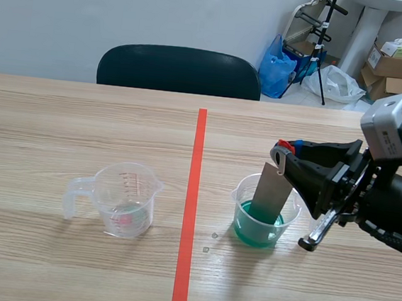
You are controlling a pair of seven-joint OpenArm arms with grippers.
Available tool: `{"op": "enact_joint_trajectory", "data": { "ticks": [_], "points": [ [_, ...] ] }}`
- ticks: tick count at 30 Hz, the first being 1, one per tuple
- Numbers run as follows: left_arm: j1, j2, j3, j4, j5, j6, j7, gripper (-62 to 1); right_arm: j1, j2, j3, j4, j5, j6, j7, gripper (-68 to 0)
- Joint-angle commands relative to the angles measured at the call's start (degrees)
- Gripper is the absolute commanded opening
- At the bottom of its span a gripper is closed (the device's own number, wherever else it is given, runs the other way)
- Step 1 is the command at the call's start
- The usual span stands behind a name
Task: Do the redox reaction experiment
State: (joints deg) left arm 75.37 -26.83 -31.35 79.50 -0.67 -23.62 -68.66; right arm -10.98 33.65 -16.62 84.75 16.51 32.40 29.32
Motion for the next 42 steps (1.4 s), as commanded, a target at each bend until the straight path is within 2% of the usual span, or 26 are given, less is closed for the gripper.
{"op": "enact_joint_trajectory", "data": {
  "ticks": [1,18,31,35,42],
  "points": [
    [0.07,0.26,0.15,0.72,-0.39,0.11,-0.79,1.4,0.48,0.31,0.26,0.31,0.17,0.04,-0.44,-66.9],
    [0.07,0.26,0.15,0.72,-0.39,0.11,-0.74,1.4,0.17,0.48,0.72,1.27,0.22,0.28,-0.28,-66.9],
    [0.07,0.26,0.15,0.72,-0.39,0.11,-0.74,1.4,-4.85,0.50,6.38,8.33,0.42,0.92,-2.05,-66.9],
    [0.07,0.26,0.15,0.72,-0.39,0.11,-0.74,1.4,-5.57,1.62,7.50,10.84,2.58,3.23,-3.96,-66.9],
    [0.07,0.26,0.15,0.72,-0.39,0.11,-0.74,1.4,-5.55,4.33,8.50,14.56,8.66,3.23,-7.74,-66.9]
  ]
}}
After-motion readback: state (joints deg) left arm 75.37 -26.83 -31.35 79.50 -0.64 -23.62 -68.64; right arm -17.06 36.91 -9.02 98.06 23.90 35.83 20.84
